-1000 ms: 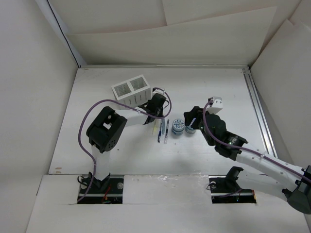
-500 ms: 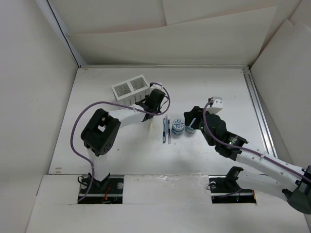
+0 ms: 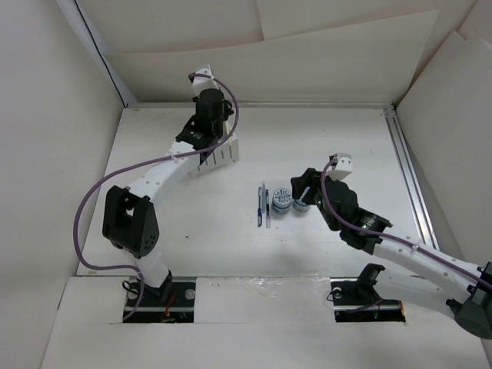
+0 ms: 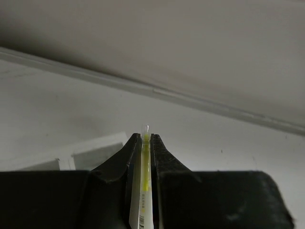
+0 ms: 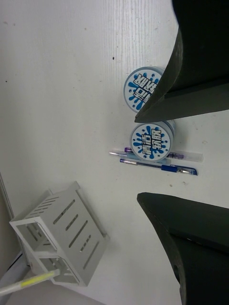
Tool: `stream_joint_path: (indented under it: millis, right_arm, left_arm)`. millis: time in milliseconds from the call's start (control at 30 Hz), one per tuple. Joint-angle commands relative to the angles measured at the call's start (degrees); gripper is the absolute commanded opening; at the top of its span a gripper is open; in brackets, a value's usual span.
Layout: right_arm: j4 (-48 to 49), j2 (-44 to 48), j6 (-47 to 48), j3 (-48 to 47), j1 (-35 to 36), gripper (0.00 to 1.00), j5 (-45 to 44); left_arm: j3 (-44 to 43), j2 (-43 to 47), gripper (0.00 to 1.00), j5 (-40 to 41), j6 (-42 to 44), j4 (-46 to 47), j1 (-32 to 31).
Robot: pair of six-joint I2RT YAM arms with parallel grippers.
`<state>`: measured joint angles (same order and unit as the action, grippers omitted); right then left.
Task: Sort the stationery into containers
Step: Place the stationery into the container
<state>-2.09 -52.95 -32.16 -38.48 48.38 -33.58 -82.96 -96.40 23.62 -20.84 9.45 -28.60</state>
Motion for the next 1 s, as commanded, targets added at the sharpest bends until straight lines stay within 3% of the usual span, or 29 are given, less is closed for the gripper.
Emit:
stream_joint_path:
  millis: [0,233,600,833,967]
  right_arm:
    - [3.0,0.0,0.3,-0.3,-0.3,0.66,0.2]
    - [3.5,0.0,0.3,-0.3,-0.3,0.66,0.7]
    - [4.0,-1.0,0.8,-0.3,-0.3,0.66,1.2]
    - [4.0,-1.5,0.8,-0.3,-0.8,0.66,1.2]
    - [4.0,-1.5,0.8,-0.3,-0.8,0.66,1.2]
  left_arm:
    - [-4.0,-1.1,0.00,6.9,1.0,6.5,0.9]
    - [-9.4,-9.1,0.00,6.9,4.7,10.8,4.7]
    - [-16.9,-19.5,0.00,8.0,8.8,12.3,5.3]
    - [-16.4,-21.3,0.00,9.2,11.3,13.9,5.8]
    - [-11.0,-20.0,0.04,8.6,10.4,15.9,5.8]
